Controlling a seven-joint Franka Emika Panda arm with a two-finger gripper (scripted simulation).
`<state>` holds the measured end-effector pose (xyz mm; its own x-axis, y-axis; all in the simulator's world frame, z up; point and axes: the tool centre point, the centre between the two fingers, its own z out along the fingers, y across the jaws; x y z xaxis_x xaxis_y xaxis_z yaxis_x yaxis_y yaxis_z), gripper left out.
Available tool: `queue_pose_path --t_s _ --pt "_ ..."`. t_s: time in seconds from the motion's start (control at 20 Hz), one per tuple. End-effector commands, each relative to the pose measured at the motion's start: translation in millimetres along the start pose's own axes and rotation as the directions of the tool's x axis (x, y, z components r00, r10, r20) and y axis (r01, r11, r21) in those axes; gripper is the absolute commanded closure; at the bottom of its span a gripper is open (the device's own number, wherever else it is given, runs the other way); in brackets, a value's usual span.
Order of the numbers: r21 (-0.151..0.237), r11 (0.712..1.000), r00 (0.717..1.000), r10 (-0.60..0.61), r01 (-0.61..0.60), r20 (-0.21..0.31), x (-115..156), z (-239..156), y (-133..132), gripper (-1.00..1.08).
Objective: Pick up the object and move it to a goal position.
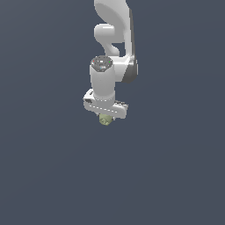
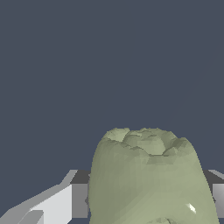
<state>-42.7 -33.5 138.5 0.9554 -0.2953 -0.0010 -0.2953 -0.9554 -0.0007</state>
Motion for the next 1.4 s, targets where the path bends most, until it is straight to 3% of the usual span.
queue_pose_path --t_s 0.0,0.75,1.35 --pt "0.0 1.0 1.0 0.0 0.0 -0.001 -3 -26 8 1.08" --pt "0.0 1.0 1.0 0.001 -0.001 -0.001 -16 -191 59 1.08" --pt "0.0 1.0 1.0 0.001 -0.001 -0.001 -18 -255 77 1.08"
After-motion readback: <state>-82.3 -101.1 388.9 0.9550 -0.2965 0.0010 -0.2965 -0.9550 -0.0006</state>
